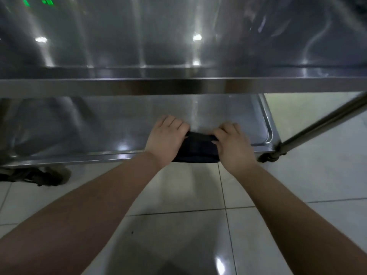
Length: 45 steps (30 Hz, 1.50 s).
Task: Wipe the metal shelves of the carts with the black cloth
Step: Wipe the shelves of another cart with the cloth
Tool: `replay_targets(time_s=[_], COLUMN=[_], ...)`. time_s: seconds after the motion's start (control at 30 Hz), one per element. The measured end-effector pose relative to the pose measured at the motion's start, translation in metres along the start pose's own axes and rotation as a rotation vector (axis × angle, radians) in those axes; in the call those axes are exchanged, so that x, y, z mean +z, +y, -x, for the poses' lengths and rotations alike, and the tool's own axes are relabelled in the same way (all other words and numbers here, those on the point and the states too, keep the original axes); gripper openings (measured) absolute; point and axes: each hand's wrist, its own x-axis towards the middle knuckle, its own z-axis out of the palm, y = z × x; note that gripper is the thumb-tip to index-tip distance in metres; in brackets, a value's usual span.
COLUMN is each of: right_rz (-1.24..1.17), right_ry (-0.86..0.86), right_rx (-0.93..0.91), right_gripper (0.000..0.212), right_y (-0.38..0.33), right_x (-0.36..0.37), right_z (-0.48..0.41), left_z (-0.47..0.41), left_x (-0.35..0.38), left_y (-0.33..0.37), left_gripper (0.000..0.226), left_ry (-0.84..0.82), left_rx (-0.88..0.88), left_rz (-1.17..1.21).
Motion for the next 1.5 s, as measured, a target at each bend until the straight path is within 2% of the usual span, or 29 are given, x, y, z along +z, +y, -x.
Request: replay_targets(time_s=[0.07, 0.13, 0.23, 0.33, 0.47, 0.6, 0.73, 0.9, 1.1, 1.17, 1.3, 1.4, 1.5], right_rz=[-0.016, -0.053, -0.083, -0.114, -0.221, -0.257, -0.230, -0.295, -0.384, -0.405, -0.347, -0.398, -0.508], right_ry=[0.000, -0.017, -0.021, -0.070, -0.193, -0.267, -0.114, 0.135, 0.339, 0.374, 0.397, 0.434, 0.444], right_rx=[-0.023, -0.018, 0.037, 0.035, 0.044, -0.074, -0.261, -0.413, -0.560, -0.576, -0.652, -0.685, -0.755], right_gripper=[0.030, 0.032, 0.030, 0.038, 0.029, 0.021, 0.023, 0.023, 0.017, 0.017, 0.014, 0.011, 0.020], right_y=[-0.004, -0.016, -0.040, -0.067, -0.108, -0.156, -0.207, -0.275, -0.363, -0.399, -0.477, -0.531, -0.590], right_x=[-0.017, -0.040, -0.089, -0.148, -0.238, -0.330, -0.408, -0.532, -0.704, -0.763, -0.875, -0.940, -0.992], right_z=[0.007, 0.014, 0.027, 0.037, 0.034, 0.028, 0.022, -0.014, -0.114, -0.151, -0.199, -0.226, -0.242], left_z=[0.007, 0.012, 0.018, 0.027, 0.034, 0.042, 0.043, 0.026, -0.025, -0.041, -0.058, -0.058, -0.043], left_x=[-0.022, -0.049, -0.097, -0.158, -0.262, -0.374, -0.486, -0.651, -0.865, -0.937, -1.062, -1.143, -1.213], left_y=[0.002, 0.008, 0.021, 0.034, 0.045, 0.044, 0.035, 0.019, -0.011, -0.019, -0.034, -0.049, -0.058], left_gripper=[0.004, 0.014, 0.028, 0.024, 0.028, 0.030, 0.030, 0.029, 0.029, 0.019, 0.022, 0.019, 0.019], left_ry=[0.047, 0.034, -0.053, -0.105, -0.151, -0.140, -0.118, -0.016, 0.150, 0.244, 0.384, 0.482, 0.641], left_rx=[0.093, 0.108, 0.075, 0.025, -0.055, -0.094, -0.146, -0.239, -0.373, -0.464, -0.641, -0.670, -0.666], left_rz=[0.008, 0.036, 0.094, 0.172, 0.207, 0.183, 0.164, 0.074, -0.065, -0.058, -0.042, -0.075, -0.173])
